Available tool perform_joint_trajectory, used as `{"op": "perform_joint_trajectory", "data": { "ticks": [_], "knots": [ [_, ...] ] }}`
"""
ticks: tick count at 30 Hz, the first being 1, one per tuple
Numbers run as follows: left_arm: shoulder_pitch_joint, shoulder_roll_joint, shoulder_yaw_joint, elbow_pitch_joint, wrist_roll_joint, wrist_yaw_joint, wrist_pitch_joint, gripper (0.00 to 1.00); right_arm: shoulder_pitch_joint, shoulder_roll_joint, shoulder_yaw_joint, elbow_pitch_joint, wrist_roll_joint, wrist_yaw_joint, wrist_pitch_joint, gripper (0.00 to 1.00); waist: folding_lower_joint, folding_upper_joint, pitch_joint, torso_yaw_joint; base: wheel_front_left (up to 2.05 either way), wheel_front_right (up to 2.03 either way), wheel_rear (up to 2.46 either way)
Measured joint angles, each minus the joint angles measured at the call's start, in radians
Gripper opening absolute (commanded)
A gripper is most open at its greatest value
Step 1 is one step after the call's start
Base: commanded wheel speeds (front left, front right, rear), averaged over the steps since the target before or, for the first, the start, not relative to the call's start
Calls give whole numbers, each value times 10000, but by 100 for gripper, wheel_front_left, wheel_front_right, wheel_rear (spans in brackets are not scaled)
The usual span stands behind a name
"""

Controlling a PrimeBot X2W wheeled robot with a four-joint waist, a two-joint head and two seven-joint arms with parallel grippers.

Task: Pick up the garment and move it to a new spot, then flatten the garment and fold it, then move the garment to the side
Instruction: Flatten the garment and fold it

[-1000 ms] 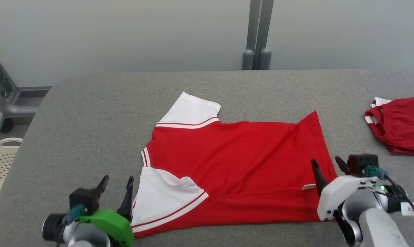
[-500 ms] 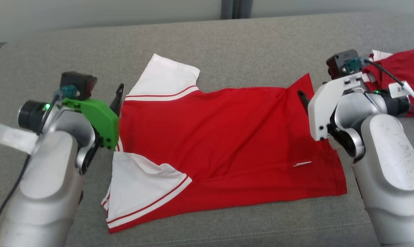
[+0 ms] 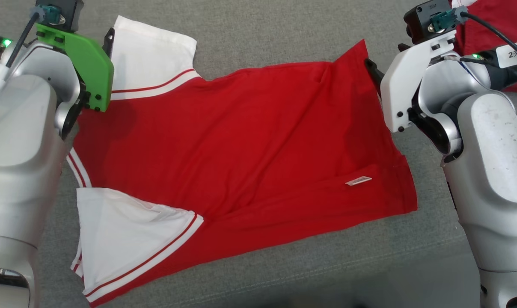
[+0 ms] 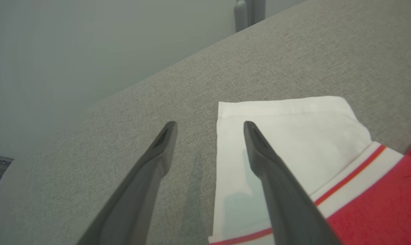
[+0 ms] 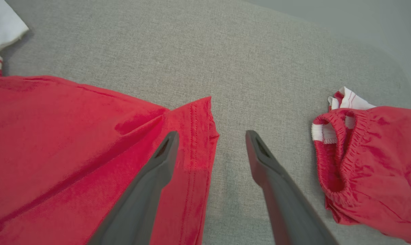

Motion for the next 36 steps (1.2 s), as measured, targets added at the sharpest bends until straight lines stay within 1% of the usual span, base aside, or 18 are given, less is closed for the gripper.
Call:
{"op": "perform_joint_trajectory", "data": {
  "ticks": [8, 12, 16, 17, 19, 20, 21, 22, 23, 29, 33, 36],
  "knots": [
    [-1035, 163, -520, 1106, -65, 0, 226, 100, -50, -27, -8, -130, 63, 0, -84, 100, 0, 0, 955, -600, 0, 0, 0],
    [-1632, 259, -529, 1728, -65, 21, 213, 100, -52, -48, -56, -215, 63, 0, -148, 100, 0, 0, 1329, -866, 0, 0, 0],
    [-1815, 211, -539, 2056, -75, 71, 155, 100, -49, -27, -102, -234, 46, 0, -150, 100, -1, 0, 1491, -971, 0, 0, 0],
    [-1867, 197, -539, 2130, -84, 109, 104, 98, -49, -17, -102, -232, 44, 0, -150, 100, -1, 0, 1503, -983, 0, 0, 0],
    [-1894, 150, -535, 2245, -96, 146, 17, 82, -49, -2, -94, -232, 44, 0, -150, 100, -1, 0, 1501, -991, 0, 0, 0],
    [-1902, 121, -539, 2309, -109, 146, -13, 65, -49, 0, -86, -234, 44, 0, -150, 100, -1, 0, 1503, -992, 0, 0, 0],
    [-1932, 92, -554, 2391, -130, 146, -23, 45, -49, -4, -86, -238, 44, 0, -148, 100, -1, 0, 1509, -988, 0, 0, 0],
    [-1964, 52, -589, 2468, -134, 144, -21, 18, -49, -13, -94, -253, 44, 0, -136, 100, -2, 0, 1519, -977, 0, 0, 0],
    [-1983, -19, -594, 2525, -190, 144, -21, 0, -49, -36, -113, -284, 44, 0, -100, 100, -1, 0, 1533, -956, 0, 0, 0],
    [-1983, -477, -658, 2926, -345, 222, -291, 0, -60, -142, -468, -604, -69, 0, 111, 100, -3, 0, 1539, -775, 0, 0, 0],
    [-1977, -815, -708, 3172, -414, 247, -449, 0, -194, -29, -1018, -976, -295, -2, 211, 100, -3, 0, 1511, -616, 0, 0, 0],
    [-1974, -1049, -746, 3358, -523, 232, -543, 0, -282, 127, -1097, -1103, -558, 0, 221, 100, -3, 0, 1471, -511, 0, 0, 0]
  ]
}}
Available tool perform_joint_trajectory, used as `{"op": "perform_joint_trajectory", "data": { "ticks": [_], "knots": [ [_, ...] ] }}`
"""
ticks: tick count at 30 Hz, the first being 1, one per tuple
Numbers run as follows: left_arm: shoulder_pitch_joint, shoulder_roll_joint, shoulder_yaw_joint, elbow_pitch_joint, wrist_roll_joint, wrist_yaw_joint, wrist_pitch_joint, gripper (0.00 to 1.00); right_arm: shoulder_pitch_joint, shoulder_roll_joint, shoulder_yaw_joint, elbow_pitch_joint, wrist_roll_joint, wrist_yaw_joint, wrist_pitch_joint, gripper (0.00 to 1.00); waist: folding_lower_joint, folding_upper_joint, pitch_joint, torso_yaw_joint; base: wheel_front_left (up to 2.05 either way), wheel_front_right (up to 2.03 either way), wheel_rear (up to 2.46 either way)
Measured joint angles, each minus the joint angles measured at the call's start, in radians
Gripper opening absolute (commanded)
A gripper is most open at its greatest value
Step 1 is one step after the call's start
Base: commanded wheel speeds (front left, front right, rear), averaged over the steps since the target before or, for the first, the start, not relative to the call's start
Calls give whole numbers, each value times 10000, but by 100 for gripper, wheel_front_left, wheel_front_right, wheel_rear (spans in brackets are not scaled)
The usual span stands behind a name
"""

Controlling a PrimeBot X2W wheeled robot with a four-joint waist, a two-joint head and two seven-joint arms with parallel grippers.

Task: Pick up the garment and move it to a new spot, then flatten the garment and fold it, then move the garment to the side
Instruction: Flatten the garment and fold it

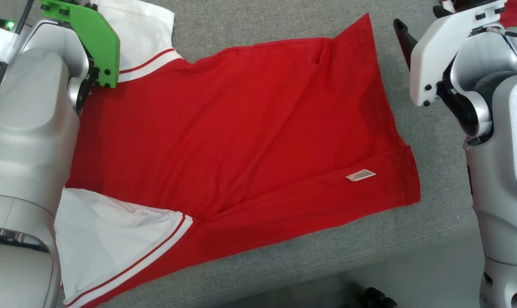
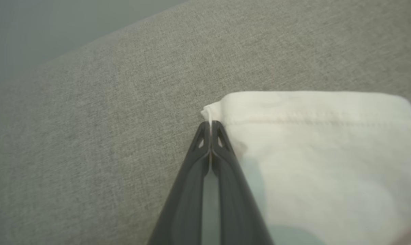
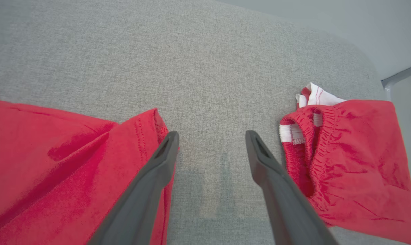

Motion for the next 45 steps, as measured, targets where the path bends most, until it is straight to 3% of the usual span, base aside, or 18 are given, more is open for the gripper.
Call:
{"op": "perform_joint_trajectory", "data": {
  "ticks": [12, 19, 30, 31, 35, 37, 38, 42, 45],
  "knots": [
    [-216, -286, -288, 468, -81, -128, -288, 0, -870, 978, 180, 1335, -740, 0, -127, 100, 0, 0, 79, 162, 0, 0, 0],
    [-332, -336, -472, 669, -165, -173, -385, 0, -1605, 1154, -405, 2474, -1106, -2, -211, 100, -1, 0, 97, 192, 0, 0, 0],
    [-376, -374, -688, 907, -389, -173, -433, 0, -1443, 1179, 134, 3221, -562, -2, 437, 99, 0, 0, -7, 143, 0, 0, 0],
    [-376, -362, -702, 926, -426, -173, -437, 0, -1397, 1177, 128, 3216, -577, -2, 439, 96, 0, 0, -14, 128, 0, 0, 0],
    [-376, -341, -765, 968, -464, -174, -477, 0, -1357, 1177, 40, 3112, -667, 0, 389, 48, 0, 0, -32, 102, 0, 0, 0],
    [-377, -339, -819, 984, -514, -174, -479, 0, -1343, 1174, -46, 3062, -719, 0, 253, 47, 0, 0, -41, 101, 0, 0, 0],
    [-377, -339, -844, 993, -529, -174, -489, 0, -1329, 1175, -88, 3062, -734, 0, 199, 41, 0, 0, -48, 100, 0, 0, 0],
    [-362, -343, -936, 1055, -602, -182, -487, 0, -1276, 1174, -36, 3162, -627, -2, 263, 3, 0, 0, -119, 81, 0, 0, 0],
    [-337, -357, -1007, 1080, -639, -186, -483, 0, -1220, 1177, 17, 3172, -600, 0, 263, 0, 0, 0, -183, 83, 0, 0, 0]
  ]
}}
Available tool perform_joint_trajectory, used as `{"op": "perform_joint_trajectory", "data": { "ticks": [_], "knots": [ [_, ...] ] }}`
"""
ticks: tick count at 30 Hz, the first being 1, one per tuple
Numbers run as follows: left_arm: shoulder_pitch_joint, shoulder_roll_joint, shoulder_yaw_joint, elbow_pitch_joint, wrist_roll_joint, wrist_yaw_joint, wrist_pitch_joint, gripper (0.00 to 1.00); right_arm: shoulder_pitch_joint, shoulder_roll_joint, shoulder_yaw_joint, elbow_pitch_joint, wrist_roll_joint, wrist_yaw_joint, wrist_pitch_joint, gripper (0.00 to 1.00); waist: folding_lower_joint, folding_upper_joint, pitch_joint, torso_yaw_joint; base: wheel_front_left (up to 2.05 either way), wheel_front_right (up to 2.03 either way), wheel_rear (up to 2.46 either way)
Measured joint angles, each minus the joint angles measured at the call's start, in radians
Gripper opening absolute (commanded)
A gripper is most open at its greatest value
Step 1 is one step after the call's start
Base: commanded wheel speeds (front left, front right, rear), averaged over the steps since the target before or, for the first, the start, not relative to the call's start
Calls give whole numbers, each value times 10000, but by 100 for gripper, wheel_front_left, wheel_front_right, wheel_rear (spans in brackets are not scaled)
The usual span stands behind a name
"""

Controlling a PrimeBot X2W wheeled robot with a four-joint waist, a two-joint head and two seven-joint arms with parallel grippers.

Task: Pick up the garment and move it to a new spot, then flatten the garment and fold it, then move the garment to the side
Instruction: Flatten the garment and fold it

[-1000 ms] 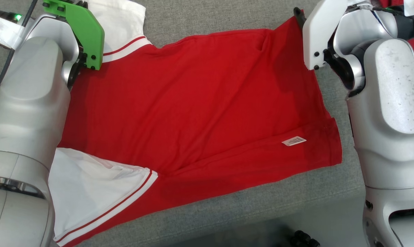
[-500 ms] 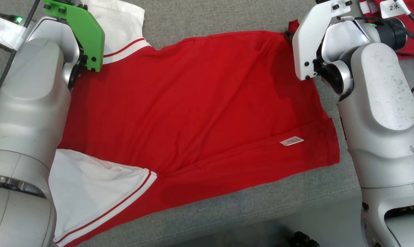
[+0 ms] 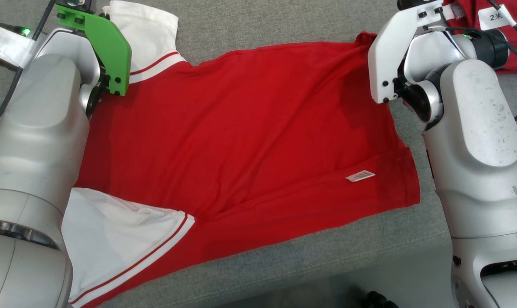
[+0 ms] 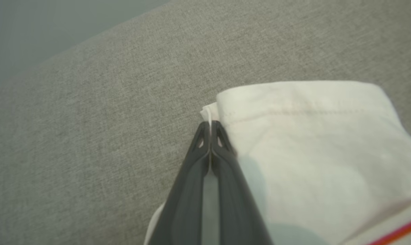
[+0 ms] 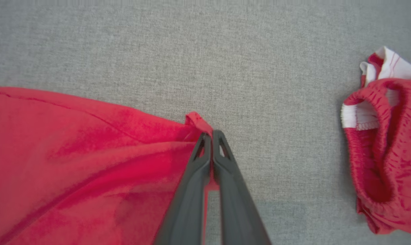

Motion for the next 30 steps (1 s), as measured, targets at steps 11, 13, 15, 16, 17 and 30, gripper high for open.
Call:
{"op": "perform_joint_trajectory", "data": {
  "ticks": [11, 13, 15, 16, 17, 30],
  "knots": [
    [105, 151, 470, 54, -441, 867, -1563, 0, 337, 6, -1026, 23, 134, 0, -999, 0, 0, 0, -321, 251, 0, 0, 0],
    [102, 151, 617, 0, -571, 1064, -1969, 0, 438, 4, -1365, 63, 282, 0, -1185, 0, 0, 0, -358, 357, 0, 0, 0],
    [104, 146, 848, -67, -738, 1260, -2470, 0, 561, 8, -1641, 125, 476, 0, -1363, 0, 0, 0, -397, 472, 0, 0, 0],
    [107, 146, 909, -90, -802, 1285, -2652, 0, 644, 8, -1760, 132, 504, 0, -1450, 0, 0, 0, -419, 532, 0, 0, 0],
    [126, 138, 1026, -127, -915, 1285, -2851, 0, 717, 8, -1864, 138, 552, 0, -1538, 0, 0, 0, -442, 597, 0, 0, 0],
    [2306, -274, 2048, -2552, -1661, 1158, -3870, 0, 2435, 12, -3060, -548, 1971, -2, -2243, 0, 0, 0, -1071, 1665, 0, 0, 0]
  ]
}}
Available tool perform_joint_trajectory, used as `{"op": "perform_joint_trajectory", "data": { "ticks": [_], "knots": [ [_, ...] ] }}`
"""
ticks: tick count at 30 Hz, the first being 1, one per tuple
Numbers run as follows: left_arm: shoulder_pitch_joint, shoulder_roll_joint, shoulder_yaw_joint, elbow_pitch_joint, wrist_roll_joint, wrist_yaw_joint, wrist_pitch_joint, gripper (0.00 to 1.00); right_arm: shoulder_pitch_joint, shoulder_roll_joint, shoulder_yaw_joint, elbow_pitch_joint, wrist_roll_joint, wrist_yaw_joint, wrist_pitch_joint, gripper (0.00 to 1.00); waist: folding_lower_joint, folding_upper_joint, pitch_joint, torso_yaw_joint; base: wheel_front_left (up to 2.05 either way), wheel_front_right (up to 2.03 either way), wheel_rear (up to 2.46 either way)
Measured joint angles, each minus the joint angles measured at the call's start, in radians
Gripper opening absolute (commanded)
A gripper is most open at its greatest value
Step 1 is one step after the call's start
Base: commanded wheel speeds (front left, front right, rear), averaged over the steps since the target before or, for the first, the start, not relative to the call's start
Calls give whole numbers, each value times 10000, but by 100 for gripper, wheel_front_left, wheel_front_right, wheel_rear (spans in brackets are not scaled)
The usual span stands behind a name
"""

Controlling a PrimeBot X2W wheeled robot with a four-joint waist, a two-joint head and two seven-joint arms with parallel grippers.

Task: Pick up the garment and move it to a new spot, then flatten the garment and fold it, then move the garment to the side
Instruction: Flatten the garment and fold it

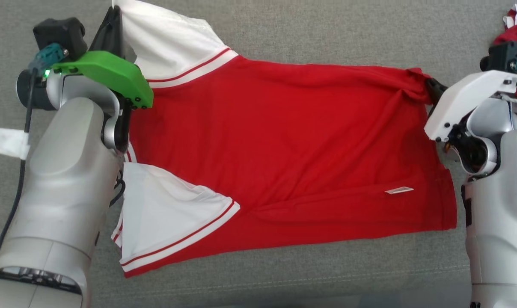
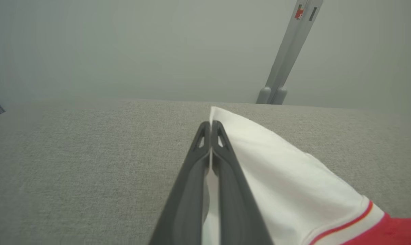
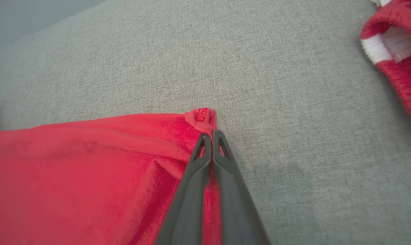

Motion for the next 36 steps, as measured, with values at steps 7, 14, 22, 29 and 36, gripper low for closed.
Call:
{"op": "perform_joint_trajectory", "data": {
  "ticks": [7, 14, 22, 29, 36],
  "knots": [
    [2936, 146, 301, -2629, 153, 546, -10, 0, 1396, -4, -454, -412, 734, -2, 309, 0, 0, 0, -817, 345, 0, 0, 0],
    [5564, 587, 351, -5007, 44, 1388, 295, 0, 2571, -2, -512, -842, 1275, -4, 533, 0, 0, 0, -1680, 559, 0, 0, 0],
    [8006, 761, 245, -7507, -314, 2314, 1139, 0, 3144, -2, -656, -963, 1189, -4, 571, 0, -1, 0, -2363, 677, 0, 0, 0],
    [9018, 713, 192, -8241, -589, 2746, 1417, 0, 3284, 0, -754, -527, 955, -4, 548, 0, -1, 0, -2638, 729, 0, 0, 0],
    [9637, 740, 50, -8241, -683, 2961, 1620, 0, 3509, -2, -819, -244, 863, -4, 453, 0, -1, 0, -2860, 772, 0, 0, 0]
  ]
}}
